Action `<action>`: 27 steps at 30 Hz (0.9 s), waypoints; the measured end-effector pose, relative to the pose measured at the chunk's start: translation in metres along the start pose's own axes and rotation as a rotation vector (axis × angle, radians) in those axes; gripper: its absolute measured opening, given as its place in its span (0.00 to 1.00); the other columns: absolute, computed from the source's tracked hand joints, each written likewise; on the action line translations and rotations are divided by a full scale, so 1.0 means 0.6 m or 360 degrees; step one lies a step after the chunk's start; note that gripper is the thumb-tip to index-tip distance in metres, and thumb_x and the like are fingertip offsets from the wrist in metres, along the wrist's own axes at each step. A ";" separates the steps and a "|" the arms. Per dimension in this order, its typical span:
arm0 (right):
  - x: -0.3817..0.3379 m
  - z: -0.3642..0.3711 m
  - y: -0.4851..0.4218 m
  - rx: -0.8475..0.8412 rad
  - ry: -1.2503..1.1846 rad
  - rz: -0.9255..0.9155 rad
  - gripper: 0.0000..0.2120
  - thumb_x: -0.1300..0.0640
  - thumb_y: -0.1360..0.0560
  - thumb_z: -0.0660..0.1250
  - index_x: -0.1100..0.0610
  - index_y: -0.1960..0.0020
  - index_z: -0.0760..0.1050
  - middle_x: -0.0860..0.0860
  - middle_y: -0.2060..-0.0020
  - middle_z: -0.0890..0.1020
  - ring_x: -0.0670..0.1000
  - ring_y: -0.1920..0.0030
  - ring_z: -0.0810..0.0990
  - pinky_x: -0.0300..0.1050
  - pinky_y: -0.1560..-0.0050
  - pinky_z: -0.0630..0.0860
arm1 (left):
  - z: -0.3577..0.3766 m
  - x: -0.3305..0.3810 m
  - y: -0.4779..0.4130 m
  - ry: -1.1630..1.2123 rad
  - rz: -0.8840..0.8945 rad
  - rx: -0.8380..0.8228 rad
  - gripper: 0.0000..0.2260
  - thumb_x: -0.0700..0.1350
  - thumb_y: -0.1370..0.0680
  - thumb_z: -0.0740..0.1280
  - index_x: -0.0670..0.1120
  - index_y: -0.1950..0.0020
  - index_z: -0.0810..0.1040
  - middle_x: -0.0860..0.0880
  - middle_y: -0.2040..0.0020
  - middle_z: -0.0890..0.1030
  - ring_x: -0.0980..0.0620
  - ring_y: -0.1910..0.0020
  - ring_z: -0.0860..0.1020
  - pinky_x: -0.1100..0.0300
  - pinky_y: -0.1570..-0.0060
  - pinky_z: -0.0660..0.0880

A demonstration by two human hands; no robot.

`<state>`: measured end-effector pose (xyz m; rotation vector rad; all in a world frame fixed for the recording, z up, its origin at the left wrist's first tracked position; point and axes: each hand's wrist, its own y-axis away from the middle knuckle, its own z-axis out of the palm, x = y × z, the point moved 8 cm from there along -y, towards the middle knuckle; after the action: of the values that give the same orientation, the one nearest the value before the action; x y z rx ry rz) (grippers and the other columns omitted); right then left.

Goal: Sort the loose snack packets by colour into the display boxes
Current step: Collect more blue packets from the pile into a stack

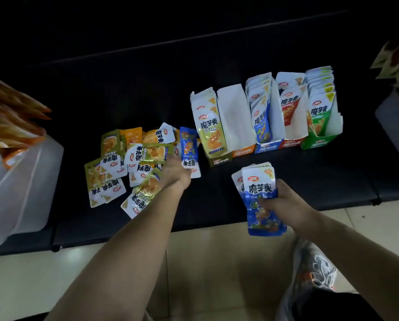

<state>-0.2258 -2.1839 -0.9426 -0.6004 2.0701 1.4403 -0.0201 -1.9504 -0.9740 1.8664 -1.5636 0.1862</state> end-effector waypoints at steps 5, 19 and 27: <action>-0.064 0.010 0.061 -0.0097 -0.0003 -0.0138 0.18 0.62 0.25 0.70 0.53 0.36 0.72 0.51 0.49 0.85 0.52 0.51 0.86 0.57 0.45 0.81 | -0.103 0.009 0.049 0.0231 0.0158 0.0157 0.13 0.42 0.20 0.67 0.48 0.36 0.75 0.50 0.41 0.79 0.51 0.52 0.76 0.60 0.55 0.71; -0.250 -0.007 0.425 -0.0120 0.0012 -0.0588 0.13 0.56 0.25 0.67 0.56 0.41 0.73 0.55 0.57 0.76 0.53 0.57 0.73 0.51 0.55 0.71 | -0.440 0.143 0.445 0.0955 0.0695 -0.0358 0.10 0.43 0.24 0.74 0.51 0.45 0.80 0.48 0.54 0.86 0.50 0.56 0.86 0.58 0.63 0.79; -0.235 0.046 0.460 -0.0225 -0.0526 -0.0577 0.06 0.62 0.27 0.67 0.61 0.54 0.71 0.59 0.61 0.82 0.57 0.60 0.84 0.56 0.55 0.79 | -0.418 0.125 0.511 0.1121 0.0710 0.0022 0.07 0.41 0.24 0.74 0.48 0.48 0.79 0.49 0.53 0.84 0.51 0.56 0.84 0.61 0.63 0.78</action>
<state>-0.2893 -2.0599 -0.6643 -0.6994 1.5252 1.3710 -0.2024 -1.8793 -0.6217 1.2195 -1.4225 0.9420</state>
